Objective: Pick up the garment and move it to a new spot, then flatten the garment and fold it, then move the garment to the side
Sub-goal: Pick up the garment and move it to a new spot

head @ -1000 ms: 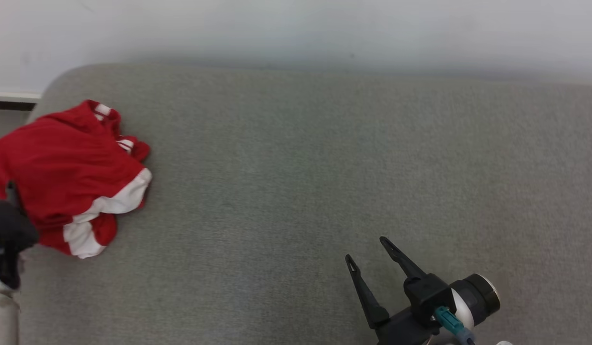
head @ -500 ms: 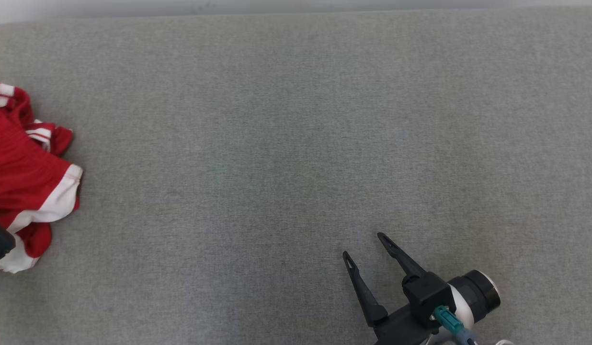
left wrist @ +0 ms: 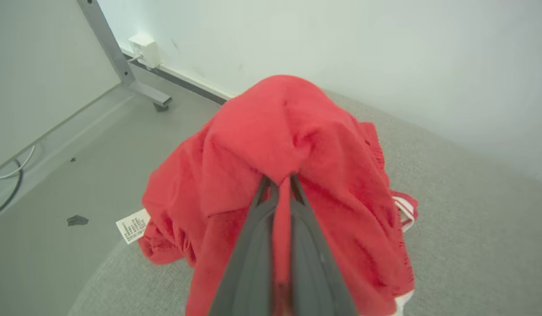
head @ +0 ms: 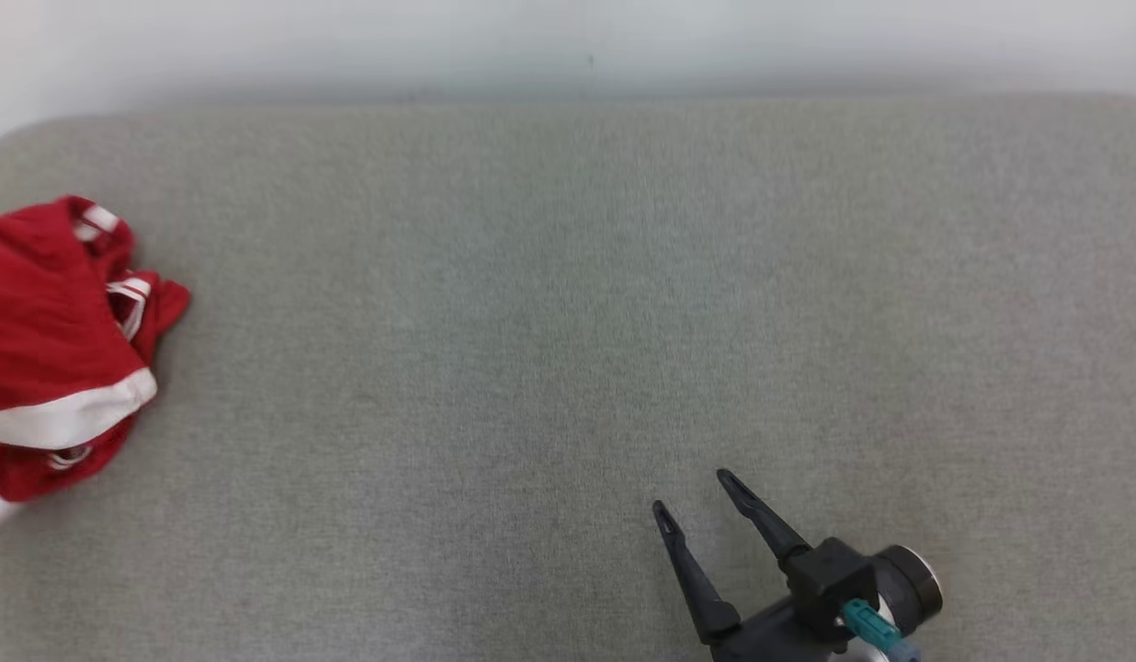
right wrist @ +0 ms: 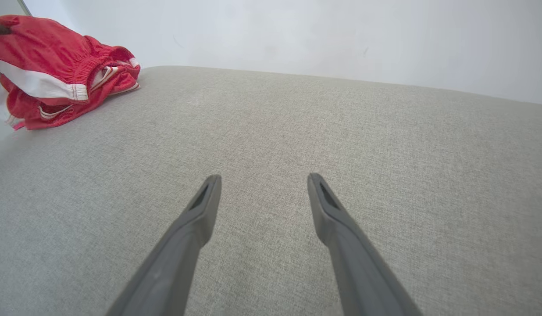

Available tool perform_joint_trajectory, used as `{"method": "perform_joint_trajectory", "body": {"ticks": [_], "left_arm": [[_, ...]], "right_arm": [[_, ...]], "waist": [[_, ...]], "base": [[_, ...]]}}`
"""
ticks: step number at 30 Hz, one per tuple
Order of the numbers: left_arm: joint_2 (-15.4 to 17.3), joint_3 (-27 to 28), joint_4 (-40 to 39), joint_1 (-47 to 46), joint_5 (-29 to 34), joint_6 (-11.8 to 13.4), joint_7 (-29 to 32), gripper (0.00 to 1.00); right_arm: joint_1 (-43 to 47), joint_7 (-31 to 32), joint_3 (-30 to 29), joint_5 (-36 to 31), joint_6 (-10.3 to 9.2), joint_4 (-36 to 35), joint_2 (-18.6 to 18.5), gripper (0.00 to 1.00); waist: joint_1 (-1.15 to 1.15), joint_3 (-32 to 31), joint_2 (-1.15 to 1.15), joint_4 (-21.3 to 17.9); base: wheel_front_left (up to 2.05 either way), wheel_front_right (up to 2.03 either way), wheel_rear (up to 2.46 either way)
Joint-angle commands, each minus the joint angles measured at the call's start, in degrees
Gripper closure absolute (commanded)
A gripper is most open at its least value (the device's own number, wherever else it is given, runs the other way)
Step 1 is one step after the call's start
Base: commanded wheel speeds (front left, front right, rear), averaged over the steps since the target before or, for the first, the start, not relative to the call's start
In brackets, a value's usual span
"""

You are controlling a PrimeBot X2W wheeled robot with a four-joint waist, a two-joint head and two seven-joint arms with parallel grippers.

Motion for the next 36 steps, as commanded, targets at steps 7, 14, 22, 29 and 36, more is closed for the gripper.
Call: {"method": "perform_joint_trajectory", "body": {"ticks": [7, 14, 22, 29, 36], "left_arm": [[0.79, -3.87, -7.23, -3.56, 1.64, -2.59, 3.73, 1.00], [-1.88, -8.79, -15.85, -7.57, 1.35, -4.91, 7.62, 1.00], [-9.49, -12.34, -23.66, -9.39, -1.97, -5.74, 6.82, 1.00], [-16.46, -16.61, -27.89, -4.81, -2.97, -6.04, 3.13, 1.00], [-21.58, -20.33, -25.59, 2.01, -4.90, -6.30, -1.27, 1.00]], "right_arm": [[0.80, -3.30, -0.86, 3.41, -0.14, 3.71, -0.15, 0.00], [-0.15, -5.66, -2.25, 5.69, -0.13, 6.63, -0.14, 0.00], [-0.94, -6.75, -3.81, 5.49, -0.13, 8.32, -0.13, 0.00], [-1.50, -6.12, -5.89, 3.84, -0.13, 7.58, -0.11, 0.00], [-1.26, -5.13, -6.48, 3.05, -0.13, 6.03, -0.10, 0.00]], "waist": [[0.01, -8.45, 0.00, 0.65], [0.01, -11.93, 0.00, -2.08], [0.01, -12.61, 0.00, -8.47], [0.01, -11.01, 0.00, -15.32], [0.01, -8.51, 0.00, -20.35]], "base": [[0.00, 0.00, 0.00], [0.00, 0.00, 0.00], [0.00, 0.00, 0.00], [0.00, 0.00, 0.00], [0.00, 0.00, 0.00]]}}
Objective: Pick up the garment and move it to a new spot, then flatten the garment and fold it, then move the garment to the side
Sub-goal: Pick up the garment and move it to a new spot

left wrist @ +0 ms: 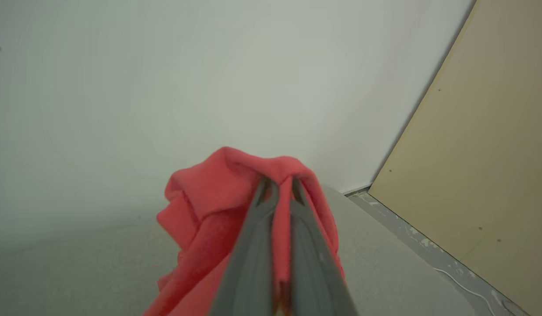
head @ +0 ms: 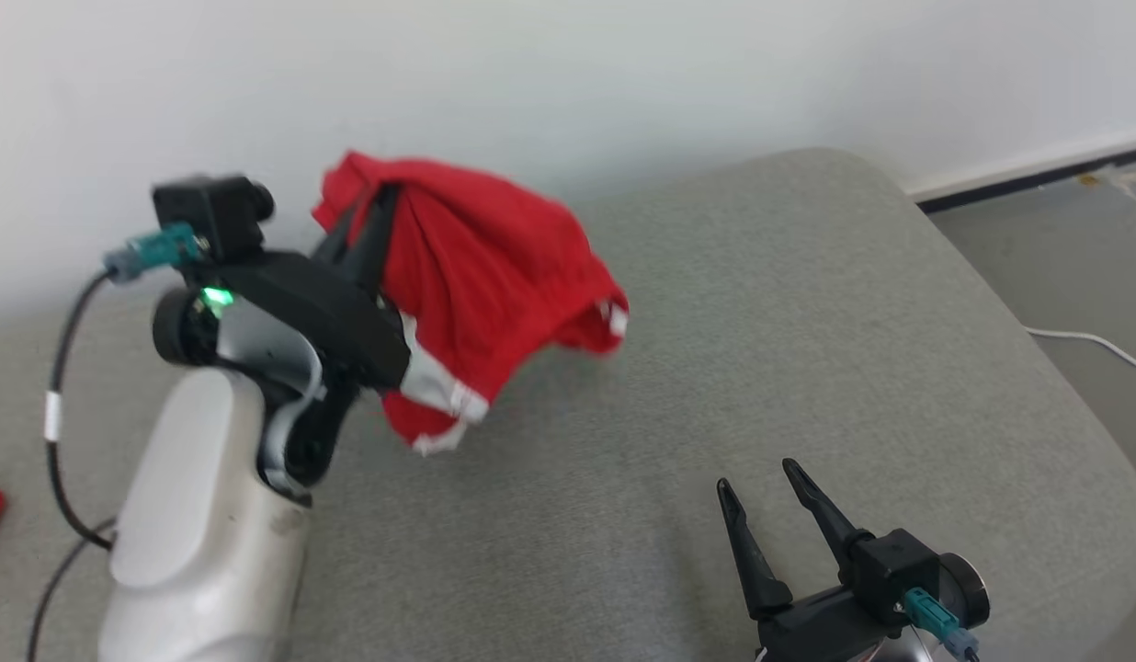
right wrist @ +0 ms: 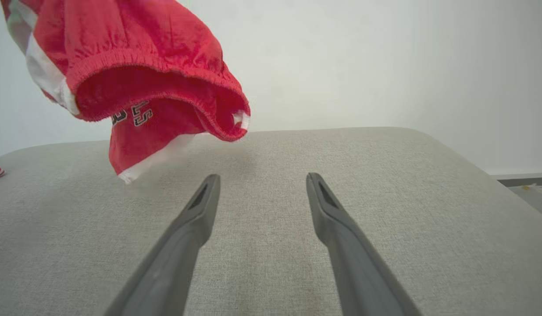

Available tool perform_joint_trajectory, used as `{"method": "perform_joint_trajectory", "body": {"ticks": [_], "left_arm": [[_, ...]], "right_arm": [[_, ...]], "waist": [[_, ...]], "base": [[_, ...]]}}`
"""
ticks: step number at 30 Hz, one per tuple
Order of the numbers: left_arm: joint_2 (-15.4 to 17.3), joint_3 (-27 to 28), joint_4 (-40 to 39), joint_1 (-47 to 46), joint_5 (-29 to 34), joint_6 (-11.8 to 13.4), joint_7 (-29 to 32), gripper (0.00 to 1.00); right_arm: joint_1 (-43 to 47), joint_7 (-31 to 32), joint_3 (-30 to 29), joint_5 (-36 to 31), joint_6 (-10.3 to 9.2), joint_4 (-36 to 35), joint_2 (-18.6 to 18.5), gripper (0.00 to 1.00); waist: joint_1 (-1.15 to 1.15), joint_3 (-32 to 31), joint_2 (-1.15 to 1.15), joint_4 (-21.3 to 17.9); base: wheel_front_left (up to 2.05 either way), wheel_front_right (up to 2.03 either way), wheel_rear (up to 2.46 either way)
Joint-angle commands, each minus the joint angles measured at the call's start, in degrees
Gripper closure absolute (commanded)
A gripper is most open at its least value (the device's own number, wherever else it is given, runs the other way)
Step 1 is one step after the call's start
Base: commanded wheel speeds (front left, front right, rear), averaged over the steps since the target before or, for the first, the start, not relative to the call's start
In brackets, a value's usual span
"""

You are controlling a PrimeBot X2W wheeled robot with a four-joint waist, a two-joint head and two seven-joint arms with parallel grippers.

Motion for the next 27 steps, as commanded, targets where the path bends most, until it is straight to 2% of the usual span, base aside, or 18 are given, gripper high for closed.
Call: {"method": "perform_joint_trajectory", "body": {"ticks": [1, 6, 11, 12, 13, 14, 19, 23, 27], "left_arm": [[-0.70, -0.69, 1.91, 2.64, -0.83, -0.04, -1.17, 1.00], [-1.32, -3.21, 8.58, 7.39, 0.35, 0.18, -3.99, 1.00], [-1.23, -5.35, 13.24, 9.69, 2.38, 0.38, -6.27, 1.00], [-1.34, -5.84, 13.99, 10.02, 2.80, 0.35, -6.97, 0.94], [-1.48, -6.41, 14.56, 10.39, 2.88, 0.24, -7.66, 0.38], [-1.62, -6.69, 14.92, 10.74, 2.92, 0.16, -8.69, 0.00], [-1.83, -7.57, 14.40, 12.54, 3.02, 0.02, -15.09, 0.00], [-0.11, -7.38, 11.77, 15.75, 3.79, -0.03, -21.00, 0.00], [1.60, -5.38, 7.67, 20.14, 5.01, 1.58, -23.69, 0.00]], "right_arm": [[-0.16, 0.27, -0.01, -0.21, -0.14, -0.41, -0.04, 0.00], [-0.18, 0.18, 0.19, 0.07, -0.14, -0.99, -0.04, 0.00], [0.49, 0.10, -0.79, -0.02, -0.14, -1.18, -0.05, 0.00], [0.70, 0.15, -1.04, -0.03, -0.14, -1.17, -0.04, 0.00], [0.84, 0.21, -1.29, 0.00, -0.13, -1.10, -0.04, 0.00], [0.96, 0.25, -1.39, 0.08, -0.14, -1.04, -0.04, 0.00], [1.70, 0.30, -2.32, -0.13, -0.14, -0.82, -0.06, 0.00], [2.71, 0.42, -4.28, -0.81, -0.14, -0.88, -0.05, 0.00], [3.71, 0.56, -6.58, -1.71, -0.14, -1.26, -0.07, 0.00]], "waist": [[0.00, 2.61, 0.00, -4.26], [0.00, 3.59, 0.00, -5.62], [0.00, 3.64, 0.00, -4.88], [0.00, 3.60, 0.00, -4.34], [0.00, 3.39, 0.00, -3.77], [0.00, 3.16, 0.00, -3.22], [0.00, 1.12, 0.00, 0.27], [0.00, -0.79, 0.00, 3.11], [0.00, -2.36, 0.00, 5.79]], "base": [[0.00, 0.00, 0.00], [0.00, 0.00, 0.00], [0.00, 0.00, 0.00], [0.00, 0.00, 0.00], [0.00, 0.00, 0.00], [0.00, 0.00, 0.00], [0.00, 0.00, 0.00], [0.00, 0.00, 0.00], [0.00, 0.00, 0.00]]}}
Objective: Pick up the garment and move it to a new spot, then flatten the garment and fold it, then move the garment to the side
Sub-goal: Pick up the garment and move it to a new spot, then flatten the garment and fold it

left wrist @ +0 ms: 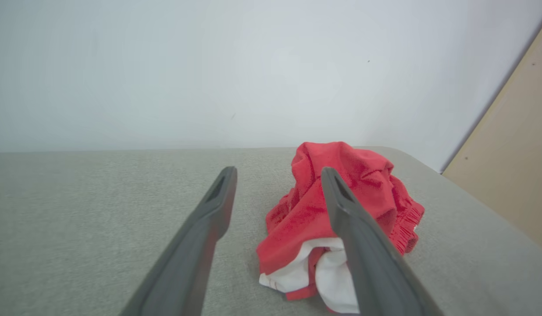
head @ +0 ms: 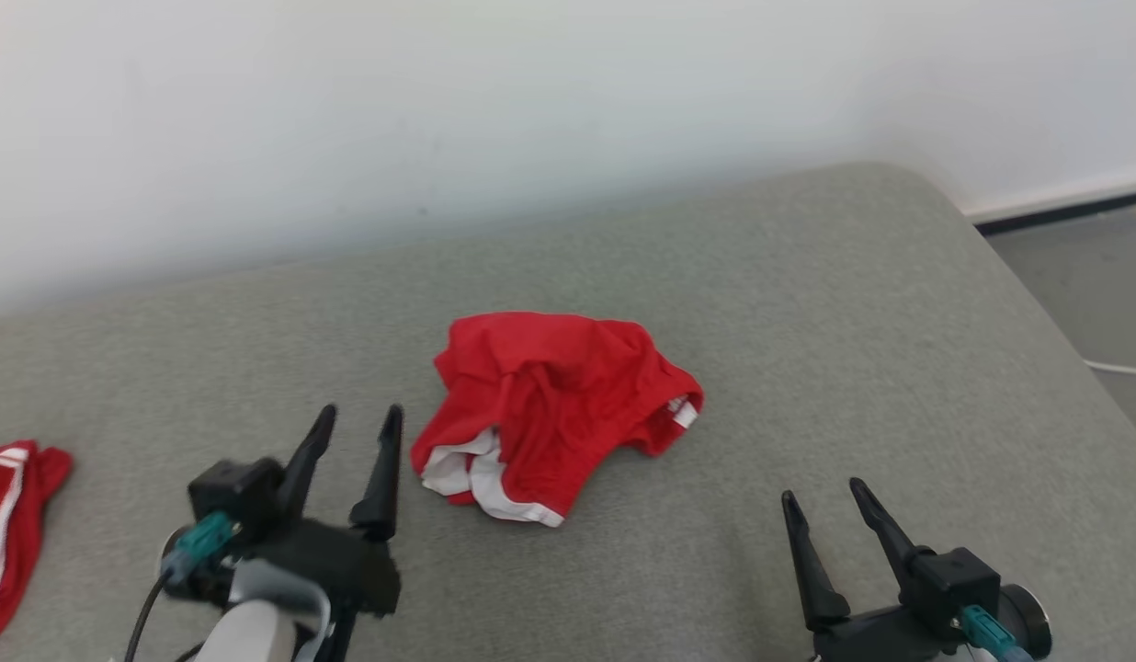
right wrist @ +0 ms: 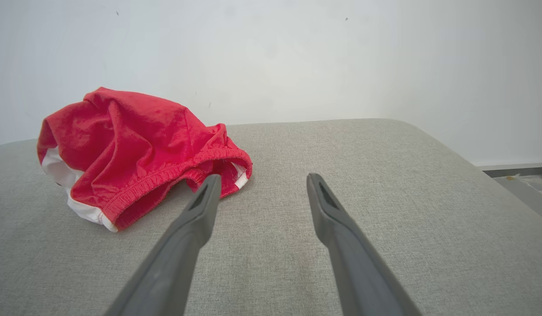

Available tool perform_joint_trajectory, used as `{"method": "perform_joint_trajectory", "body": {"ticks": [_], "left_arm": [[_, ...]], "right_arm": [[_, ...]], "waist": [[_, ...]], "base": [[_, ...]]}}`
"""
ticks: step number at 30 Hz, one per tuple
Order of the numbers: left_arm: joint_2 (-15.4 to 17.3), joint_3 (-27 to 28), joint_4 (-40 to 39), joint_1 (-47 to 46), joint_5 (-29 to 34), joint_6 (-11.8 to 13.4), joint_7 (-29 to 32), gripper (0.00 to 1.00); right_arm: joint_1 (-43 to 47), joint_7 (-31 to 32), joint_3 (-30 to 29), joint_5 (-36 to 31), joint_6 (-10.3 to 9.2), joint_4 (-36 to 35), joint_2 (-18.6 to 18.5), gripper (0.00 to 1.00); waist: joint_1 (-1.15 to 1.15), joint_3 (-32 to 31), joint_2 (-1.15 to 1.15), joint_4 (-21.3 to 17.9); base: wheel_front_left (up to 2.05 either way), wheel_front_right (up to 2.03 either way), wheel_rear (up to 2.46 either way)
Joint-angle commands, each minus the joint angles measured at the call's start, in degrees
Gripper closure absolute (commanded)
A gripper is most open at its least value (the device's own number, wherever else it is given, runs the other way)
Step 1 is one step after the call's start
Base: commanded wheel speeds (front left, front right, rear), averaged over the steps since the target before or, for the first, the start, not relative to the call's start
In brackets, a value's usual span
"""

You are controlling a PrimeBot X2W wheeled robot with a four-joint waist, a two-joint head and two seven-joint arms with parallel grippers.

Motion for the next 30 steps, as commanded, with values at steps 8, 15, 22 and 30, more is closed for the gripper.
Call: {"method": "perform_joint_trajectory", "body": {"ticks": [8, 15, 22, 30], "left_arm": [[2.49, 6.10, -11.78, 13.47, 4.82, 4.33, -0.76, 0.00], [1.11, 11.32, -19.83, 24.30, 7.89, 6.12, -0.75, 0.00], [-0.01, 13.95, -22.77, 28.74, 10.12, 5.50, -0.75, 0.00], [-0.76, 15.55, -23.27, 28.82, 11.22, 4.42, -0.76, 0.00]], "right_arm": [[2.55, 0.41, -2.15, -1.83, -0.14, -0.84, -0.11, 0.00], [3.66, 0.28, -3.14, -2.87, -0.14, -0.23, -0.11, 0.00], [4.34, -0.22, -3.67, -3.36, -0.14, 0.78, -0.10, 0.00], [4.00, -0.53, -3.86, -2.77, -0.14, 1.14, -0.10, 0.00]], "waist": [[0.00, -4.07, 0.00, 6.46], [0.00, -4.61, 0.00, 7.75], [0.00, -4.51, 0.00, 8.51], [0.00, -4.26, 0.00, 8.45]], "base": [[0.00, 0.00, 0.00], [0.00, 0.00, 0.00], [0.00, 0.00, 0.00], [0.00, 0.00, 0.00]]}}
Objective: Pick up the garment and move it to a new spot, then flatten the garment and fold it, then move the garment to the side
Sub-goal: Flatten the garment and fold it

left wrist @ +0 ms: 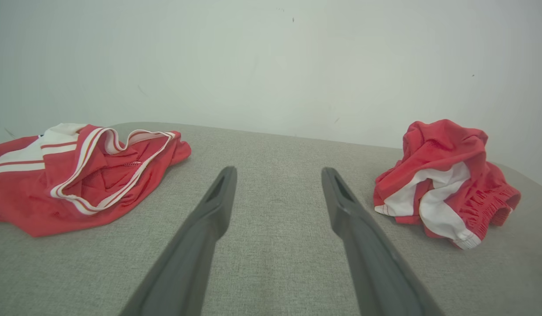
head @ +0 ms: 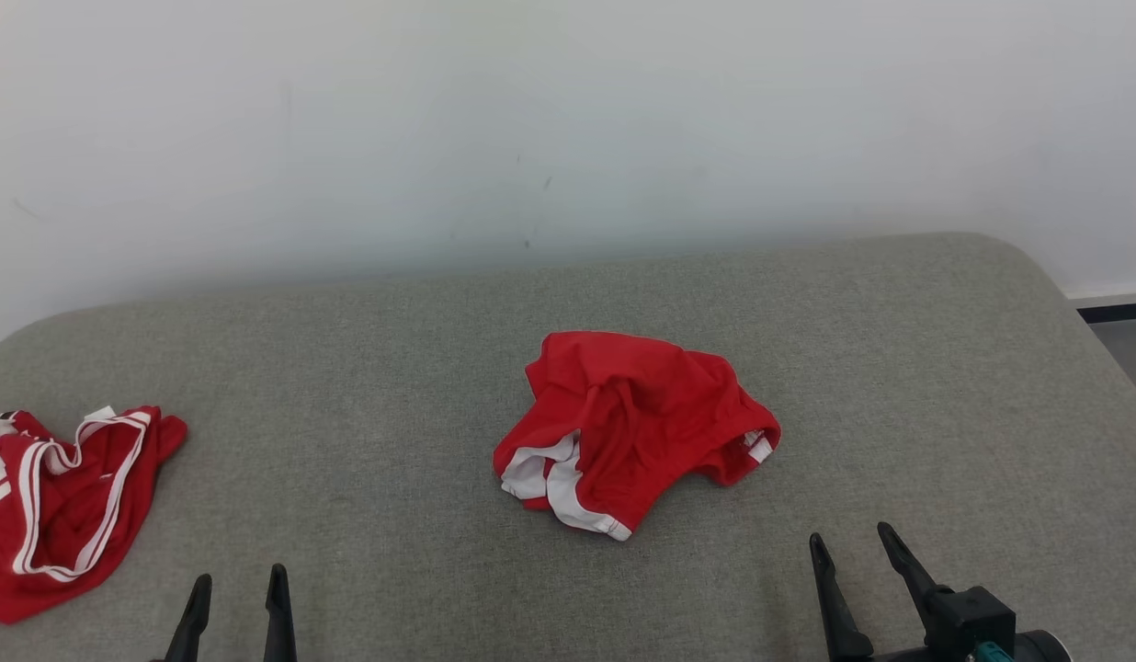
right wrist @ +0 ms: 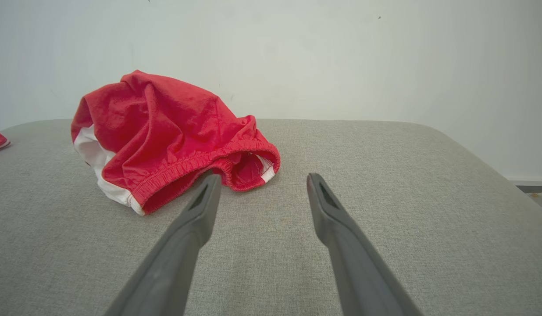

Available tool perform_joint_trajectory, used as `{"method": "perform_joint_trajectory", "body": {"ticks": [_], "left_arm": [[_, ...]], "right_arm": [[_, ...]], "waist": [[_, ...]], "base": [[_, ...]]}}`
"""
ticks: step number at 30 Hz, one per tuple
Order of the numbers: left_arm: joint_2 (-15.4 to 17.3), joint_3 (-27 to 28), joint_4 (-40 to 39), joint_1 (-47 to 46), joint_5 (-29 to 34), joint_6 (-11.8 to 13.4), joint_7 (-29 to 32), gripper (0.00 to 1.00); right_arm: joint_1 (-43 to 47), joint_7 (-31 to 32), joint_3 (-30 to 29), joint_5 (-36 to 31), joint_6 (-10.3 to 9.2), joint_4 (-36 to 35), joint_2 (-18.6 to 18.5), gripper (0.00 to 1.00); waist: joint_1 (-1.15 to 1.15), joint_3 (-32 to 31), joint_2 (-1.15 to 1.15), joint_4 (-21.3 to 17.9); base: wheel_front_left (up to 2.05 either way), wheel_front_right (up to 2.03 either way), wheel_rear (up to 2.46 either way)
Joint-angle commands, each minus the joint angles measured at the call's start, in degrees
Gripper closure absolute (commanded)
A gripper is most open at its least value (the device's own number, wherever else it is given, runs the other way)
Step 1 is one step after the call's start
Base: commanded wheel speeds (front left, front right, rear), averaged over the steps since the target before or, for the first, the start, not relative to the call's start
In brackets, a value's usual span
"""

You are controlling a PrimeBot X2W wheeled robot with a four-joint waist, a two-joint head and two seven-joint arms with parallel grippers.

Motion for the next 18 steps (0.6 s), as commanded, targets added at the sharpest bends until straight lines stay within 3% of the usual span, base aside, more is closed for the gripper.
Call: {"method": "perform_joint_trajectory", "body": {"ticks": [1, 18], "left_arm": [[-0.24, 0.19, -0.21, 0.35, 0.47, 0.04, -0.07, 0.00], [-1.56, 1.33, 0.86, -0.37, 2.19, -1.62, -0.07, 0.00]], "right_arm": [[-0.05, -0.25, 0.00, 0.23, -0.14, 0.07, -0.08, 0.00], [-0.38, -0.41, 0.35, 0.84, -0.14, 0.53, -0.08, 0.00]], "waist": [[0.00, 0.01, 0.00, -0.04], [0.00, -0.06, 0.00, 0.02]], "base": [[0.00, 0.00, 0.00], [0.00, 0.00, 0.00]]}}
